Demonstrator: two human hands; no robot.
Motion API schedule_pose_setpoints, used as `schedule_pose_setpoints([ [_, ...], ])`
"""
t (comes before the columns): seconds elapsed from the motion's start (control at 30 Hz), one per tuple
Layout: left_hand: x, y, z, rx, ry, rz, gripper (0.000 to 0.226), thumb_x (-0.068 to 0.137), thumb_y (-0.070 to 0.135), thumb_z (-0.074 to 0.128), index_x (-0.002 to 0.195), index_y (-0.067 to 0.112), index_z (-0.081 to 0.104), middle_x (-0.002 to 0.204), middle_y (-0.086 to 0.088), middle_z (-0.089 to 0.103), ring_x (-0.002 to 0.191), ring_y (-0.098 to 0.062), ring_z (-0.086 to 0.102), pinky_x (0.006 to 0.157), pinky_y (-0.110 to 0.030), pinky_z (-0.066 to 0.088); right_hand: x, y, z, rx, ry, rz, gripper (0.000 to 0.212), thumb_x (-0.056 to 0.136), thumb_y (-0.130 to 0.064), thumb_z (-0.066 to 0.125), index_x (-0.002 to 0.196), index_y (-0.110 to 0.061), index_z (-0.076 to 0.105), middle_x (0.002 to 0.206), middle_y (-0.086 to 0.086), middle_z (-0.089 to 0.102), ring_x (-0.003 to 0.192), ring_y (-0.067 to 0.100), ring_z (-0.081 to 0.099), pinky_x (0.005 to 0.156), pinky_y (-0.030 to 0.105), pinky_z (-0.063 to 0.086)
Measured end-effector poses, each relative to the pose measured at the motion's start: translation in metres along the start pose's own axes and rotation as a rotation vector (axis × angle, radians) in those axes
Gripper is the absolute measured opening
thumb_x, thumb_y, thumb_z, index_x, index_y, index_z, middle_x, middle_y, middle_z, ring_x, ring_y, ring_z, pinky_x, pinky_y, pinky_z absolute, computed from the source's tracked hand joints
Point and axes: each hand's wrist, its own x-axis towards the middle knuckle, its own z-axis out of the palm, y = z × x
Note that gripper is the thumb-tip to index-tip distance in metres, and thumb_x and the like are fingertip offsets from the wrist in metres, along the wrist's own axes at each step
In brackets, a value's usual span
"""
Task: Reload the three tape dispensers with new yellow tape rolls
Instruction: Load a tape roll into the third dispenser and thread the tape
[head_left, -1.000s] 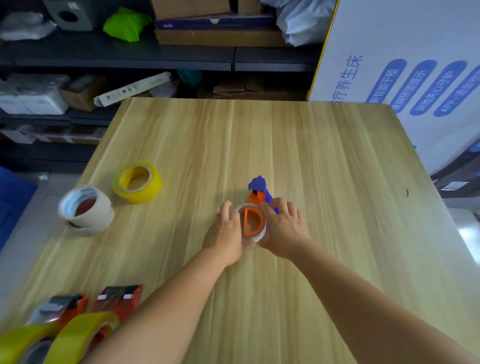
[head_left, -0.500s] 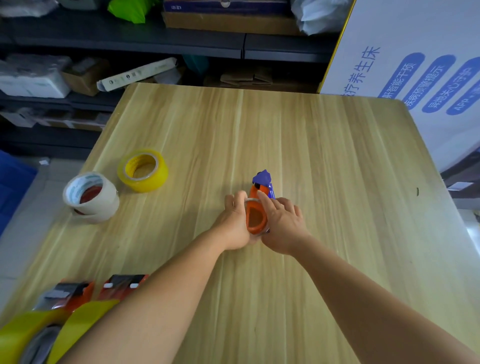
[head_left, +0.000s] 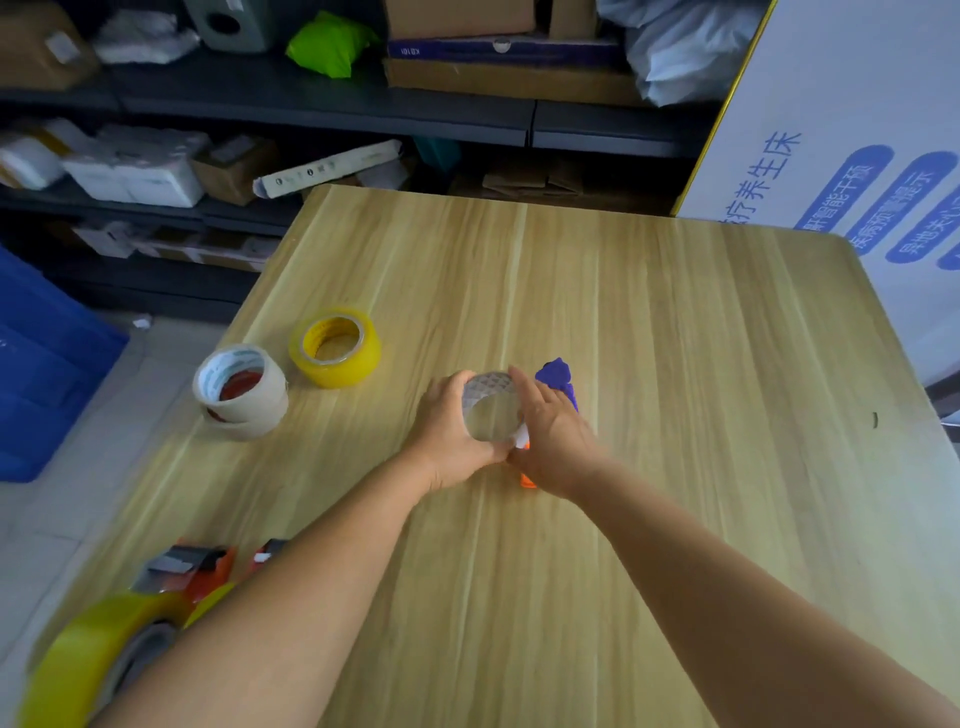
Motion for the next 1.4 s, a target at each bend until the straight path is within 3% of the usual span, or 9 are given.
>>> schedule_pose_setpoints([
  [0.07,-0.003,-0.012,-0.016,0.149,0.047,-0.017,0.102,0.061,0.04,0.085,0.144,0.018,0.029,0.14,-0.003,0.034,0.13,-0.021,0.035,0.106,-0.032,0.035,0.008,-0.019,0.008,0.008,-0.055,-0.008,0.08,0.089,-0.011,0.056,0.154,-0.02,0.011,0.155,0.001,0.032,0.13,0.023,0.046,0.098,0.032,0.043],
  [0.17,-0.007,-0.036,-0.036,0.29,0.046,-0.122,0.098,0.067,0.039,0.081,0.145,0.017,0.026,0.143,-0.005,0.03,0.132,-0.025,0.032,0.105,-0.034,0.036,0.02,-0.047,0.024,-0.001,-0.166,-0.07,0.074,0.091,-0.001,0.046,0.154,-0.018,0.011,0.157,0.004,0.028,0.127,0.027,0.051,0.099,0.033,0.044],
  [0.33,-0.007,-0.076,-0.065,0.363,0.107,-0.346,0.089,0.068,0.033,0.081,0.139,0.013,0.03,0.14,-0.007,0.028,0.131,-0.027,0.037,0.1,-0.038,0.042,0.044,-0.086,0.046,-0.024,-0.27,-0.183,0.072,0.093,-0.006,0.05,0.154,-0.015,0.013,0.16,0.003,0.024,0.141,0.022,0.034,0.11,0.027,0.03],
  [0.57,0.008,-0.102,-0.087,0.299,0.099,-0.458,0.094,0.072,0.037,0.078,0.144,0.014,0.021,0.145,-0.006,0.022,0.127,-0.029,0.046,0.1,-0.04,0.044,0.098,-0.12,0.067,-0.164,-0.243,-0.253,0.072,0.092,-0.006,0.049,0.154,-0.02,0.014,0.162,-0.003,0.016,0.146,0.02,0.021,0.115,0.032,0.026],
  [0.7,0.017,-0.109,-0.093,0.328,0.093,-0.408,0.092,0.075,0.031,0.075,0.144,0.01,0.019,0.146,-0.009,0.024,0.132,-0.031,0.04,0.105,-0.038,0.038,0.133,-0.129,0.073,-0.261,-0.215,-0.249,0.073,0.091,-0.006,0.048,0.154,-0.018,0.013,0.163,-0.002,0.011,0.149,0.019,0.012,0.118,0.033,0.02],
  [0.87,0.021,-0.109,-0.098,0.296,0.045,-0.389,0.113,0.072,0.045,0.076,0.151,0.008,0.005,0.152,-0.01,0.019,0.143,-0.03,0.02,0.115,-0.039,0.024,0.164,-0.135,0.072,-0.41,-0.256,-0.26,0.072,0.091,-0.01,0.052,0.152,-0.028,0.019,0.162,-0.006,0.014,0.149,0.018,0.01,0.117,0.039,0.023],
  [1.03,0.023,-0.106,-0.099,0.253,0.13,-0.31,0.091,0.082,0.047,0.063,0.15,0.009,0.016,0.155,-0.008,0.023,0.142,-0.027,0.022,0.115,-0.036,0.023,0.172,-0.132,0.067,-0.568,-0.151,-0.25,0.055,0.092,-0.01,0.049,0.143,-0.024,0.037,0.148,-0.001,0.037,0.138,0.021,0.029,0.107,0.033,0.032],
  [1.17,0.026,-0.1,-0.101,0.309,0.118,-0.243,0.082,0.09,0.04,0.055,0.152,0.008,0.011,0.157,-0.009,0.02,0.144,-0.026,0.02,0.114,-0.035,0.019,0.168,-0.115,0.062,-0.53,-0.124,-0.135,0.054,0.087,-0.005,0.052,0.14,-0.015,0.043,0.145,0.001,0.036,0.139,0.021,0.03,0.11,0.031,0.031],
  [1.4,0.04,-0.076,-0.085,0.367,0.079,-0.02,0.067,0.092,0.034,0.055,0.149,0.014,0.027,0.157,-0.001,0.026,0.144,-0.018,0.026,0.114,-0.034,0.026,0.144,-0.073,0.038,-0.432,-0.154,0.041,0.048,0.088,-0.009,0.051,0.135,-0.014,0.05,0.145,0.002,0.038,0.138,0.021,0.038,0.11,0.032,0.034],
])
